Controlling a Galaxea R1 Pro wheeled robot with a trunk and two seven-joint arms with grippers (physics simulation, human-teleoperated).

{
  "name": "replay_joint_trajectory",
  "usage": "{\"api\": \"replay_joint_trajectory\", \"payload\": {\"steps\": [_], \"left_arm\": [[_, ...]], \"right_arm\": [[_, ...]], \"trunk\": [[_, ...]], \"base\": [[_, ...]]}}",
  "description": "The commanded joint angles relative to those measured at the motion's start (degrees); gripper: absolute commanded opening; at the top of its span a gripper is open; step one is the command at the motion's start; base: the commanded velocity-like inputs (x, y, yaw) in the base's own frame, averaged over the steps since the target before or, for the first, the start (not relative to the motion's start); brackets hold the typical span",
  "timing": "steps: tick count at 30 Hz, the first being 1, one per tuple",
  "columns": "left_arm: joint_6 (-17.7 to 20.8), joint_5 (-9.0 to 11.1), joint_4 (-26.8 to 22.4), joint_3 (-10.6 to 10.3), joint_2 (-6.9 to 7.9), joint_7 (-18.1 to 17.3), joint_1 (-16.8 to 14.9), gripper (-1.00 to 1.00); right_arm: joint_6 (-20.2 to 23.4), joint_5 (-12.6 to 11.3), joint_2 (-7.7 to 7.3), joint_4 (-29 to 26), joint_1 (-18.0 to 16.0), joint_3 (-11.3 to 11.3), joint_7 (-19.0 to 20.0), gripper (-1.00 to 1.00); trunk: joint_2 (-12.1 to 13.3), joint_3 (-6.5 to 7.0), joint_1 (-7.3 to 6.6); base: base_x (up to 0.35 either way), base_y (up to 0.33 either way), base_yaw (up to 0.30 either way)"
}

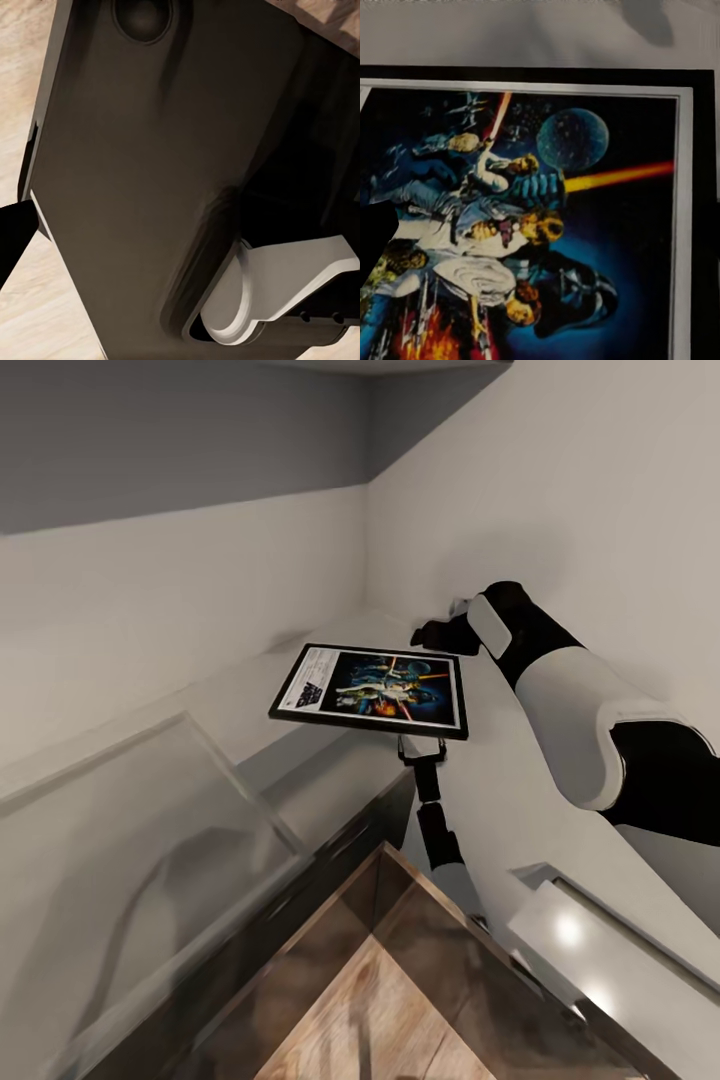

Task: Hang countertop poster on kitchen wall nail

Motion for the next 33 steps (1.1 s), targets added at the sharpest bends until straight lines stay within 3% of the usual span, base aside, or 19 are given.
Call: {"api": "replay_joint_trajectory", "payload": {"steps": [1,33], "left_arm": [[0.0,0.2,-0.1,0.1,0.01,-0.3,0.0,1.0],[0.0,0.2,-0.1,0.1,0.07,-0.3,0.0,1.0]], "right_arm": [[0.2,-0.5,0.02,-0.1,0.0,-0.1,-0.4,1.0],[0.1,-0.6,0.02,0.2,0.1,-0.1,-0.4,1.0]], "trunk": [[0.0,-0.03,0.01],[0.0,-0.03,0.01]], "base": [[0.063,-0.056,0.0],[0.046,-0.038,0.0]]}}
